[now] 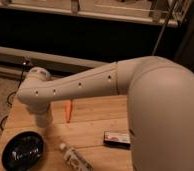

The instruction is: Place the ceramic cup in the ceramic bowl

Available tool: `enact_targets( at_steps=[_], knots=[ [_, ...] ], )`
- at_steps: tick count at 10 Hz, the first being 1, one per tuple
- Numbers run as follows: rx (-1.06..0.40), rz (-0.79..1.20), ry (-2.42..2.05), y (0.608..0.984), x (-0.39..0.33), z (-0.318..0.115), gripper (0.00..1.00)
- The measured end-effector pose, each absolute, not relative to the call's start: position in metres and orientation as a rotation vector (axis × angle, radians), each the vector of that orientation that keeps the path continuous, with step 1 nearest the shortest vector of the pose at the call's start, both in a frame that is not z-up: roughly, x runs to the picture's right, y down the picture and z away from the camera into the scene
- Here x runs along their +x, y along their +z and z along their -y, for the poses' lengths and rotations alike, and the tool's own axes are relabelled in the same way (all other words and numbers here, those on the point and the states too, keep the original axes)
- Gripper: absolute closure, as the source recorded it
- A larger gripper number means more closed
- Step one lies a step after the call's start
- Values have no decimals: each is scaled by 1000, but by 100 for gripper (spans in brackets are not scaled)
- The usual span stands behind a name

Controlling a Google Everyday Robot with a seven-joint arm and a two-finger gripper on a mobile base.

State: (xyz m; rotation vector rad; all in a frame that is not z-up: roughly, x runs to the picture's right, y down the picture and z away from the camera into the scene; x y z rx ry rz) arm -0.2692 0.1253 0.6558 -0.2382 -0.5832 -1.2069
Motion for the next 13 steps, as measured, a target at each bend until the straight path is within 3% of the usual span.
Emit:
enact_targets(
  at_steps=[3, 6, 10, 13],
  knots=[
    [-169, 617, -1374, 596, -278, -170, 99],
    [-146, 683, -1459, 568, -306, -198, 99],
    [-132, 732, -1440, 577, -346, -205, 99],
    [-147, 700, -1409, 614, -360, -215, 99]
  ],
)
